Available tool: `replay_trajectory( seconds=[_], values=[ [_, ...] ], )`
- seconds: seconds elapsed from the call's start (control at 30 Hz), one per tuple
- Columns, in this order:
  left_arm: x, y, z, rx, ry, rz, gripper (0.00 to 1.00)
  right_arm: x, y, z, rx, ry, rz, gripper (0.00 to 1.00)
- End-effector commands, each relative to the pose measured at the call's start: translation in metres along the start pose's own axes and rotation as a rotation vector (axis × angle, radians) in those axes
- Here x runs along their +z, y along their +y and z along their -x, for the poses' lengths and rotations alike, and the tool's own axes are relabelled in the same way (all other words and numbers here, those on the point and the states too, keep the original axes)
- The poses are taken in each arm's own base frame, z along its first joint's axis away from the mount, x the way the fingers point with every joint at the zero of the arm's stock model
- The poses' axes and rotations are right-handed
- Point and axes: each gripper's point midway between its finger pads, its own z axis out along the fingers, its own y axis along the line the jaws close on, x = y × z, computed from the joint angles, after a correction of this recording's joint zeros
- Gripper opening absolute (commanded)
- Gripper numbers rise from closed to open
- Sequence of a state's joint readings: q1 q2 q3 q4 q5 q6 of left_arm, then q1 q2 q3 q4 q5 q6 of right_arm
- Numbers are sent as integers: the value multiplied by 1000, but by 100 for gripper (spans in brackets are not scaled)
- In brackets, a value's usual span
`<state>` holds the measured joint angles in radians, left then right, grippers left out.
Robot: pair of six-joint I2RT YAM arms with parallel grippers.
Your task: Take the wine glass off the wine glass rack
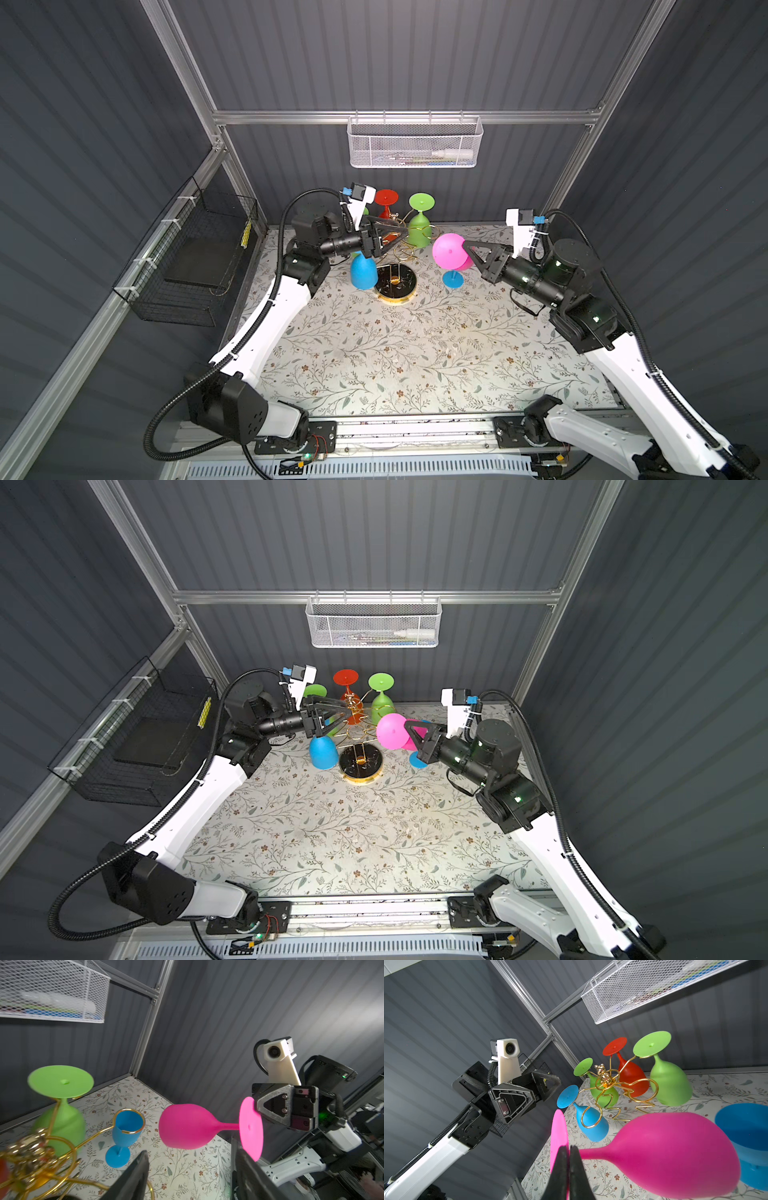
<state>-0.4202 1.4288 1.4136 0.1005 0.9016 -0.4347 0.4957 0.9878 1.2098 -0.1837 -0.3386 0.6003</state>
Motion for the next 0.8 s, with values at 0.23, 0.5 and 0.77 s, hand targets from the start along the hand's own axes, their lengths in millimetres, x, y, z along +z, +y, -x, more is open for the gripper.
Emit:
replay_trajectory(
  seconds=[0.23,0.5,0.77],
  values=[
    [30,-51,1,42,59,-228,66,2,32,24,-75,-27,120,0],
    [42,-58,-9,3,93,-307,60,5,33,24,-73,-26,133,0],
    [48,-64,-14,-25,121,-356,46,8,31,23,-74,-19,130,0]
  ],
)
